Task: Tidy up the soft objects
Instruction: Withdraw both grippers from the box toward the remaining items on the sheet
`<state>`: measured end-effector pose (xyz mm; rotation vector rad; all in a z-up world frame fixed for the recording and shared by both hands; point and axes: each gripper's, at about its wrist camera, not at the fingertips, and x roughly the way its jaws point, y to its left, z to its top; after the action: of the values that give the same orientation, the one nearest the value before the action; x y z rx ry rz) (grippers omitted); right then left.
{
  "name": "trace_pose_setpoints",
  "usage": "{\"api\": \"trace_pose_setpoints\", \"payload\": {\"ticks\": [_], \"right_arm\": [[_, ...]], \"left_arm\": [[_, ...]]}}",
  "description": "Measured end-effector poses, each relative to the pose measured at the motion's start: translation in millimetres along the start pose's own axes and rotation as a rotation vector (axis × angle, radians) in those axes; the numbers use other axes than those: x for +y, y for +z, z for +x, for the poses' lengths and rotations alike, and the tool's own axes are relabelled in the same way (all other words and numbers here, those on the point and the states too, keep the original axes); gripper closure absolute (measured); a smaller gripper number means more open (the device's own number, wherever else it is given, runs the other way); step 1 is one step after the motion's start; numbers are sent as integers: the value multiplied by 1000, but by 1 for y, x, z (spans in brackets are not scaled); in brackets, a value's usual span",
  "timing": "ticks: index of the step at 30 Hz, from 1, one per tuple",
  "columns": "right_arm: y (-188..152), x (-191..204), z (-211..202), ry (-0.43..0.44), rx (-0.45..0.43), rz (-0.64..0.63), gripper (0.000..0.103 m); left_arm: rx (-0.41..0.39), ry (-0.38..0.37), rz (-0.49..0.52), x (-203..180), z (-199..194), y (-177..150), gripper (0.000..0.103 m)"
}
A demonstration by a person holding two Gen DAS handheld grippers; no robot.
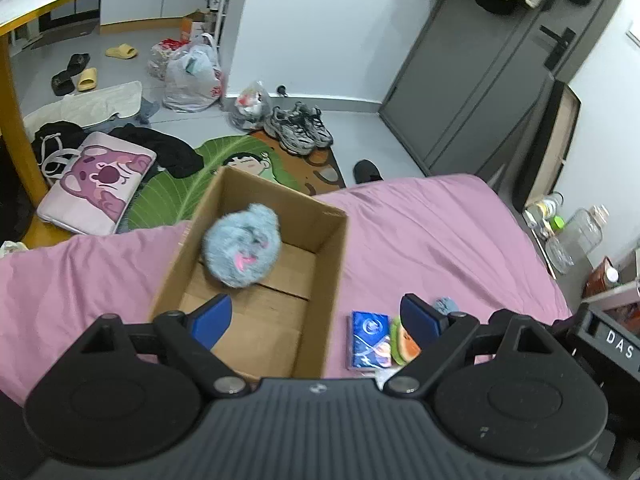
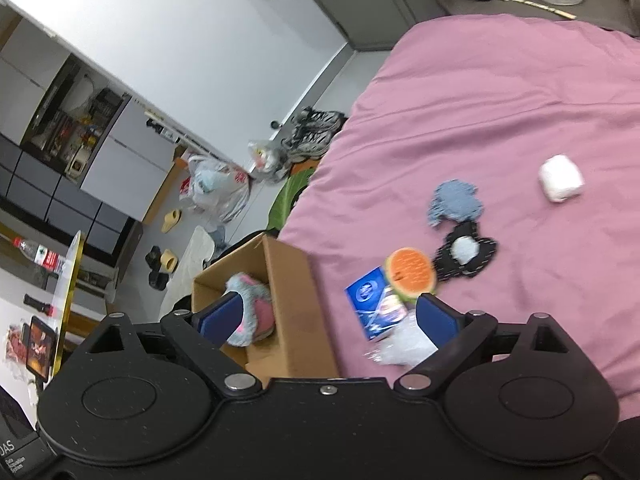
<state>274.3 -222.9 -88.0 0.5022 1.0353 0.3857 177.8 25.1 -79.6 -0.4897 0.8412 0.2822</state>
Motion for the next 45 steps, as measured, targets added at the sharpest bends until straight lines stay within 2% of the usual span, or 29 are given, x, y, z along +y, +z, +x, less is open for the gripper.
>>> {"api": "trace_pose_setpoints", "payload": {"ticks": [16, 28, 32, 38, 42, 45], "right_arm": [[26, -101, -33, -47, -108, 169, 9], [40, -170, -19, -82, -245, 413, 13], [43, -185, -3, -85, -249, 478, 15], [47, -196, 17, -109, -233, 488, 23], [51, -201, 31, -128, -196, 476, 25], [54, -201, 41, -142, -174, 456, 25]], "left_arm": [[16, -15, 74, -71, 23, -29, 13], [27, -30, 162, -123, 61, -40, 14], [57, -42, 191, -139, 83, -44, 16], [104, -61, 204, -156, 118, -50, 19], [147, -71, 212, -167, 145, -53, 30], [177, -64, 224, -171, 162, -57, 32]]}}
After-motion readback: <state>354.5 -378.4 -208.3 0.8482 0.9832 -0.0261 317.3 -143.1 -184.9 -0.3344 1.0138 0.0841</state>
